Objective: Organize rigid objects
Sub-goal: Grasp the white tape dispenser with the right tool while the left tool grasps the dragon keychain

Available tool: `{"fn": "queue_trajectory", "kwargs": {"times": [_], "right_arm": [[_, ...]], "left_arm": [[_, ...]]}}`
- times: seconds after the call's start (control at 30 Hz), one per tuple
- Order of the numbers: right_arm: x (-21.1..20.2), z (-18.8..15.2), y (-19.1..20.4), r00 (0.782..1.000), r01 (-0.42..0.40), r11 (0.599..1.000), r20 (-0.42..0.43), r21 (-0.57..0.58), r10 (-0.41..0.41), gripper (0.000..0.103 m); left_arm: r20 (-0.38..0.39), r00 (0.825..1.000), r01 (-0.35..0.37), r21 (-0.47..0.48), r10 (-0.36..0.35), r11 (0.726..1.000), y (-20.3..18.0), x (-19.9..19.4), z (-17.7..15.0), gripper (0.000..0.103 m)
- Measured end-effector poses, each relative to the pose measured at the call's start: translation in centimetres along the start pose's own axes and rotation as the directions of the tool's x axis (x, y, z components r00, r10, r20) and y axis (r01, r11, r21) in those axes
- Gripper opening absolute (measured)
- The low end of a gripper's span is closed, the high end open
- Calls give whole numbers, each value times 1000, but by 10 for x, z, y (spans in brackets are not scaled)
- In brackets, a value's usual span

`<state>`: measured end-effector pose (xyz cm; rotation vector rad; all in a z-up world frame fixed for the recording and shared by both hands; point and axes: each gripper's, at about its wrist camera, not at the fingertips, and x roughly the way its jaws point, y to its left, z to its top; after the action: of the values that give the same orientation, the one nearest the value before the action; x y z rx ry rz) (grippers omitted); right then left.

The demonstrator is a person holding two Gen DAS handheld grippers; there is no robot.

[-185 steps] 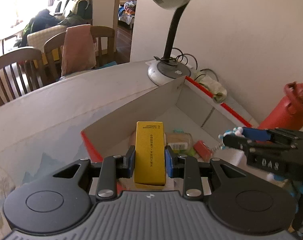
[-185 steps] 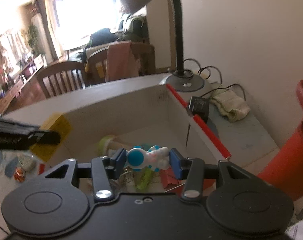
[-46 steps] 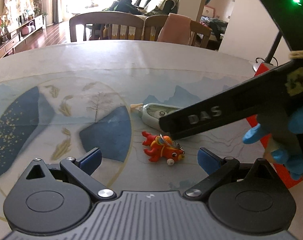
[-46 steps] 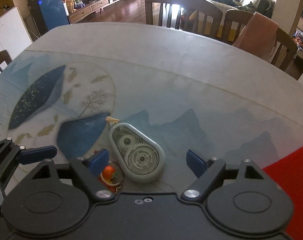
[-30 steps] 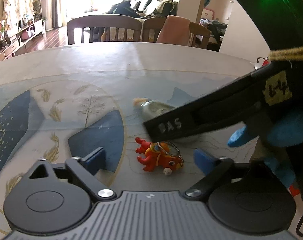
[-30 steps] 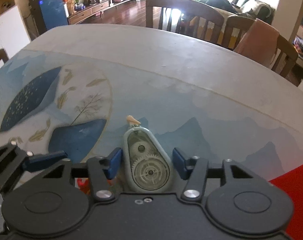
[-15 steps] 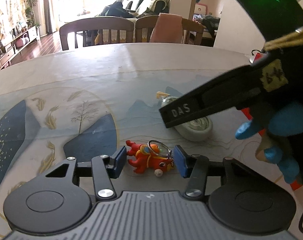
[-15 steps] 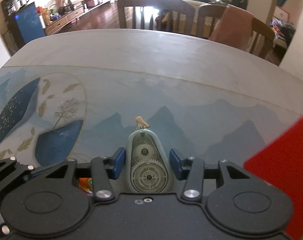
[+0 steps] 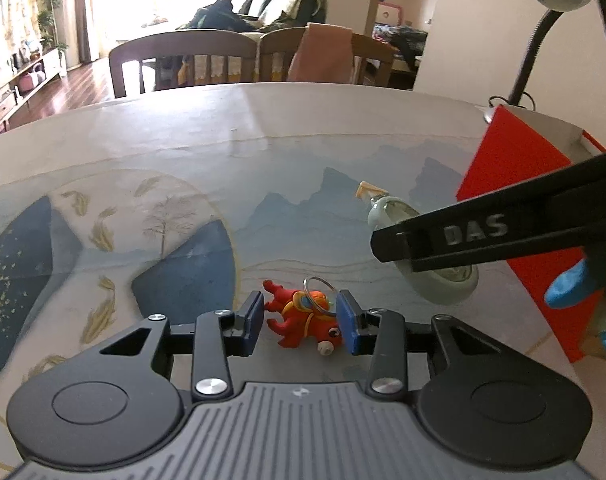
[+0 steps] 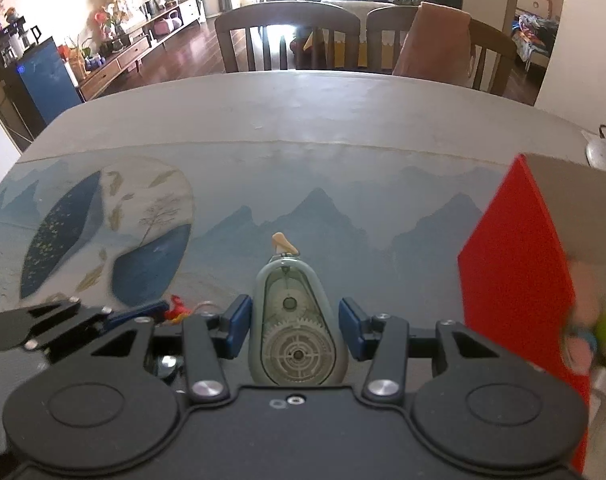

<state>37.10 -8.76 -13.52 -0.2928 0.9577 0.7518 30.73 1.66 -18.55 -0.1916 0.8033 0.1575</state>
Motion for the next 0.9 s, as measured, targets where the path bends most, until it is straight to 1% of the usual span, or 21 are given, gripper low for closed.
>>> {"fn": "queue_trajectory", "kwargs": {"times": [0.03, 0.1, 0.13, 0.17, 0.2, 0.27, 0.33, 0.43, 0.53, 0.6, 0.7, 0.77, 0.8, 0.9], "right_arm": [[-3, -2, 0, 1000, -4, 1000, 1, 3, 4, 47], [-9, -8, 0, 1000, -17, 1000, 3, 14, 17, 47], [-13, -11, -1, 1000, -23, 1000, 3, 18, 23, 47], [-16, -15, -1, 1000, -28, 999, 3, 20, 28, 47], [-19, -17, -1, 1000, -31, 999, 4, 20, 31, 47], [-24, -24, -2, 999, -37, 999, 1, 23, 37, 47], [-28, -28, -3, 999, -41, 999, -2, 33, 42, 47], [-32, -34, -6, 999, -45, 998, -3, 45, 45, 47], [-35, -38, -8, 999, -42, 998, -2, 50, 42, 47], [-36, -40, -9, 999, -39, 998, -2, 57, 40, 47], [-38, -42, -11, 999, -37, 997, -2, 62, 37, 47], [-39, -43, -10, 999, -35, 998, 0, 61, 35, 47], [-39, -43, -10, 999, -35, 997, 1, 64, 35, 47], [-42, -44, -9, 999, -33, 997, 6, 67, 32, 47]], "left_arm": [[2, 1000, 0, -1, 0, 1000, 1, 0, 0, 40], [-2, 1000, 0, -2, 0, 1000, 3, 1, -1, 48], [-6, 1000, 4, -8, -4, 1000, 5, 2, 0, 62], [-11, 1000, 17, -12, -17, 1000, 6, 3, 0, 73], [-12, 999, 36, -13, -36, 999, 8, 3, -1, 75], [-9, 998, 63, 14, -63, 998, 8, 3, -3, 76], [-10, 998, 64, 68, -64, 996, 4, 5, -5, 76], [-13, 995, 96, 121, -96, 988, 0, 6, -7, 76], [-6, 997, 81, 165, -82, 983, -4, 8, -9, 76], [0, 997, 77, 175, -79, 981, -5, 9, -8, 75], [8, 997, 75, 180, -78, 981, -5, 10, -7, 68], [18, 998, 52, 208, -57, 977, -6, 9, -9, 54], [23, 998, 49, 216, -56, 975, -6, 8, -9, 50], [25, 998, 45, 210, -51, 977, -6, 7, -10, 49]]}}
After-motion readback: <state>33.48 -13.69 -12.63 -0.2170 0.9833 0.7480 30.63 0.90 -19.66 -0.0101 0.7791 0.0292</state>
